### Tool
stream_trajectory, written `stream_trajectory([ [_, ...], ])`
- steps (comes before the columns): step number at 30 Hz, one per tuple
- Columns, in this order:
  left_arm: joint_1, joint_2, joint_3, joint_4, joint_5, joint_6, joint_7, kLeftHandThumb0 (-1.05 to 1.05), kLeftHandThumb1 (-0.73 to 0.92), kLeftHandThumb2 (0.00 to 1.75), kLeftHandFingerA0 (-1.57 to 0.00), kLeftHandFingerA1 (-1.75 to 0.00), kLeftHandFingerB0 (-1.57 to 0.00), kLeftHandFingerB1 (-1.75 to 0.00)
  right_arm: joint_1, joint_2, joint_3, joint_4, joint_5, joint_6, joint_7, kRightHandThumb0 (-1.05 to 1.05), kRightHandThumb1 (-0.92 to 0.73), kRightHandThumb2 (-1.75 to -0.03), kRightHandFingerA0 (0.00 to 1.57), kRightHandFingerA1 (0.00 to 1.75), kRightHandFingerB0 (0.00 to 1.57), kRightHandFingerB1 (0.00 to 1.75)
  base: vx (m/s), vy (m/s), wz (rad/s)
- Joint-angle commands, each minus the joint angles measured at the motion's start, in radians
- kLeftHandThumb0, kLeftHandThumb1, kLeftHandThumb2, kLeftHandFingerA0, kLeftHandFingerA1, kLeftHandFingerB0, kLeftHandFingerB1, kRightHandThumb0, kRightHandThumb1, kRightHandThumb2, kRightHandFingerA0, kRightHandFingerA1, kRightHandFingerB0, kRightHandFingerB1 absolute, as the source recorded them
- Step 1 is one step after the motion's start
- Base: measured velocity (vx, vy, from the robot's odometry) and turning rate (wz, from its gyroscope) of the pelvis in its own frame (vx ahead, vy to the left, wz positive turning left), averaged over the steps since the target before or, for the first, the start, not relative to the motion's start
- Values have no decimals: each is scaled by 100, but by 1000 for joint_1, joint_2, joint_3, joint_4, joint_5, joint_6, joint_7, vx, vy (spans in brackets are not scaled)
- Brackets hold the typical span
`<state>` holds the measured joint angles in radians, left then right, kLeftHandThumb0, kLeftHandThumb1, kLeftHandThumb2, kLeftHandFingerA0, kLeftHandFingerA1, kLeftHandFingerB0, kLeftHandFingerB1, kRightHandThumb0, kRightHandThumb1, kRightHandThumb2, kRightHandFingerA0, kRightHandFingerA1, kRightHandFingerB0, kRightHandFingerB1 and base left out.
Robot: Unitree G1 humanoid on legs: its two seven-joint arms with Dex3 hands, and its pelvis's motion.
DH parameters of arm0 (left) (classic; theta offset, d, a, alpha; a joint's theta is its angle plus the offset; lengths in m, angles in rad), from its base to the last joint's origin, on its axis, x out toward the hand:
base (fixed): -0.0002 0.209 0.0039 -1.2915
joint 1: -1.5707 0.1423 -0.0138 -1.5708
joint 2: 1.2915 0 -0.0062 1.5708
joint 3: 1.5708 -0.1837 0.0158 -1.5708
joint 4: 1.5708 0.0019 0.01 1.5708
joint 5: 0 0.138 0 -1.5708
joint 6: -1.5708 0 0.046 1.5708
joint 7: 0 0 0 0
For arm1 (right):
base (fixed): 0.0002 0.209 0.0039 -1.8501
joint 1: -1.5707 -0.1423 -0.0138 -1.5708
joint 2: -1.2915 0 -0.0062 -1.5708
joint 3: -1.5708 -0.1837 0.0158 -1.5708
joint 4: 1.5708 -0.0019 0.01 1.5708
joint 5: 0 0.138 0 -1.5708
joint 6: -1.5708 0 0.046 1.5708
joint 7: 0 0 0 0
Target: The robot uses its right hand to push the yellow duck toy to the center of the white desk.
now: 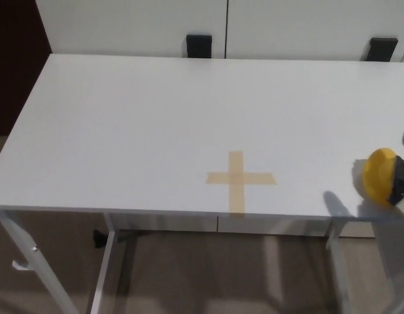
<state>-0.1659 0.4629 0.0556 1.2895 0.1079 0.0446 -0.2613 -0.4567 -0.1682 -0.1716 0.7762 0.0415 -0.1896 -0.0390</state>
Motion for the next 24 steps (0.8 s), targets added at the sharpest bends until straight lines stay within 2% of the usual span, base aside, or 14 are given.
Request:
stream_trajectory([
  [1,1,-1,-2,-1,0,14,1,-28,58,82,-60,-88,-73,-71,1,56,-11,-8,12,-34,-56,-82,-92,-76,19,41,15,33,0,0,0],
  [2,0,0,-1,-3,-2,12,0,-27,55,87,-61,-95,-75,-74,0,74,-9,-8,13,-33,-59,-82,-92,-76,18,43,15,33,0,0,0],
  [4,-2,2,0,-5,-3,12,-4,-25,54,89,-64,-95,-75,-75,-2,94,-5,-14,14,-27,-61,-81,-92,-75,18,42,16,32,0,0,0],
  [6,-2,3,0,-5,-4,10,-6,-25,54,89,-64,-95,-75,-75,-2,100,-2,-19,9,-18,-66,-81,-92,-75,18,42,16,32,0,0,0],
  [7,-4,3,1,-6,-5,15,-5,-25,54,88,-58,-94,-73,-73,-2,102,1,-19,5,-19,-67,-81,-92,-74,18,41,16,32,0,0,0],
  [12,-7,6,0,-4,-3,27,-6,-27,55,85,-57,-90,-75,-77,-4,108,23,-19,-21,-21,-76,-81,-91,-75,20,42,16,33,0,0,0],
  [13,-5,9,-2,-6,-1,23,-11,-25,54,86,-59,-92,-75,-76,-4,109,33,-20,-25,-25,-71,-82,-91,-74,23,43,21,34,0,0,0],
  [20,-7,8,5,-3,-9,26,-10,-28,53,83,-58,-93,-73,-78,2,117,70,-30,-39,-32,-62,-82,-92,-75,21,45,19,35,0,0,0],
  [21,-6,6,6,-3,-9,25,-9,-27,53,85,-63,-101,-75,-81,3,119,82,-30,-48,-30,-63,-82,-92,-75,22,44,20,35,0,0,0],
  [22,-6,5,1,-4,-4,18,-8,-28,54,82,-57,-92,-76,-85,2,123,93,-32,-53,-21,-60,-83,-92,-72,22,45,23,34,0,0,0],
  [24,-6,5,-6,-4,3,11,-7,-28,54,82,-57,-92,-76,-85,2,128,107,-35,-56,-11,-56,-83,-92,-72,22,45,23,34,0,0,0],
])
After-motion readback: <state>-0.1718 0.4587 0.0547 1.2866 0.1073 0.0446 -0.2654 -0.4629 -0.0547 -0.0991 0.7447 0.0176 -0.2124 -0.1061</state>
